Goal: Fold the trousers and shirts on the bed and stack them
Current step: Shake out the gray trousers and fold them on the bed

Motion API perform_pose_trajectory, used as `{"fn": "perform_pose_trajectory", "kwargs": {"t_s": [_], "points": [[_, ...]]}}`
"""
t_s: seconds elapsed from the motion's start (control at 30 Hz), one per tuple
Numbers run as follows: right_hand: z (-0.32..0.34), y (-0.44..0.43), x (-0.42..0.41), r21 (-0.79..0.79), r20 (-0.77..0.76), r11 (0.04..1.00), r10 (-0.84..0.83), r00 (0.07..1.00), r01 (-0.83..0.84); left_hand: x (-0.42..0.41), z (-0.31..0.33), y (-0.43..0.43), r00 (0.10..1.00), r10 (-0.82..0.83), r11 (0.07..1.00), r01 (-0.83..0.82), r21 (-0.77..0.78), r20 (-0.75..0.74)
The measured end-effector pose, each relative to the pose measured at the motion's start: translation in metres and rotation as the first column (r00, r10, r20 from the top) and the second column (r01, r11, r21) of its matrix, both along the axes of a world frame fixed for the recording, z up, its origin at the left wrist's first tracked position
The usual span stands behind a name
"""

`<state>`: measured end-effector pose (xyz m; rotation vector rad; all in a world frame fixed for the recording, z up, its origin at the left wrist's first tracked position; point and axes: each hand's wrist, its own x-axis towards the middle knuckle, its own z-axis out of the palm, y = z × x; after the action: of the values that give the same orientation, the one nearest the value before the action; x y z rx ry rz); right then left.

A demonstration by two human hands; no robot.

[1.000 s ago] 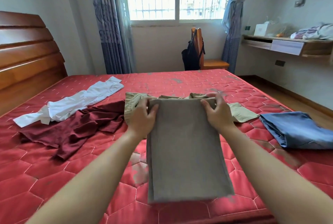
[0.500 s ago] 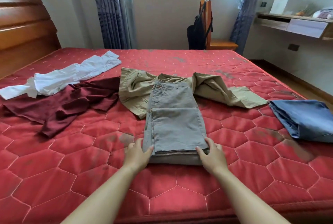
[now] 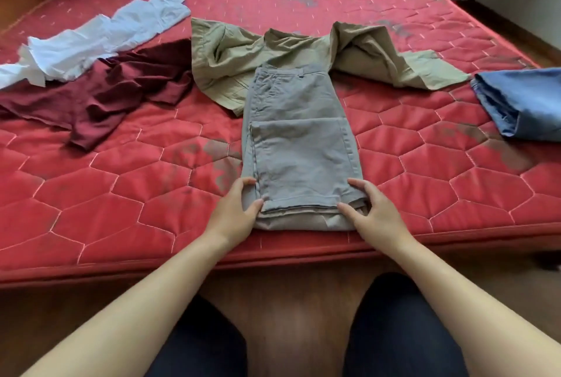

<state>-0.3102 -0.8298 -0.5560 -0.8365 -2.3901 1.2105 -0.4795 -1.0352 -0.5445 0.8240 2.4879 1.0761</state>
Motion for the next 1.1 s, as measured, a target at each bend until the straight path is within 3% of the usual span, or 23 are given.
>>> {"fn": "perform_pose_trajectory", "kwargs": {"t_s": [0.1, 0.2, 0.27, 0.37, 0.47, 0.63, 0.83, 0.93, 1.03, 1.1], "points": [[0.001, -0.002, 0.023, 0.031, 0.087, 0.990, 0.132, 0.987, -0.135, 0.008, -0.007, -0.020, 0.992, -0.081, 0.993, 0.072, -0.091, -0.095], [0.007, 0.000, 0.020, 0.278, 0.212, 0.942, 0.130, 0.969, -0.187, -0.012, -0.013, -0.010, 0.969, -0.061, 0.982, 0.015, -0.190, -0.238], [0.012, -0.002, 0.011, 0.484, 0.221, 0.833, 0.182, 0.958, -0.270, -0.033, -0.015, 0.005, 0.967, 0.005, 0.982, -0.052, -0.180, -0.253], [0.010, -0.003, -0.003, 0.626, 0.159, 0.699, 0.320, 0.934, -0.346, -0.057, -0.033, 0.016, 0.956, 0.017, 0.967, -0.090, -0.237, -0.294], [0.012, 0.004, -0.021, 0.627, 0.039, 0.734, 0.307, 0.951, -0.263, -0.066, -0.049, 0.014, 0.927, 0.034, 0.961, -0.133, -0.244, -0.373], [0.048, 0.030, -0.073, 0.444, -0.118, 0.895, 0.110, 0.987, -0.046, -0.067, -0.055, 0.016, 0.898, 0.065, 0.963, -0.172, -0.210, -0.436], [0.111, 0.101, -0.191, 0.541, -0.143, 0.837, -0.006, 0.990, 0.083, -0.064, -0.052, 0.015, 0.902, 0.082, 0.957, -0.190, -0.220, -0.424], [0.110, 0.105, -0.214, 0.601, -0.110, 0.784, -0.111, 0.988, 0.155, -0.064, -0.050, 0.015, 0.908, 0.095, 0.960, -0.192, -0.202, -0.409], [0.068, 0.074, -0.192, 0.602, -0.074, 0.797, 0.123, 0.990, -0.054, -0.064, -0.050, 0.015, 0.905, 0.101, 0.962, -0.195, -0.192, -0.413], [0.031, 0.048, -0.161, 0.537, 0.104, 0.803, 0.241, 0.965, -0.258, -0.063, -0.050, 0.015, 0.904, 0.106, 0.964, -0.195, -0.179, -0.414]]}}
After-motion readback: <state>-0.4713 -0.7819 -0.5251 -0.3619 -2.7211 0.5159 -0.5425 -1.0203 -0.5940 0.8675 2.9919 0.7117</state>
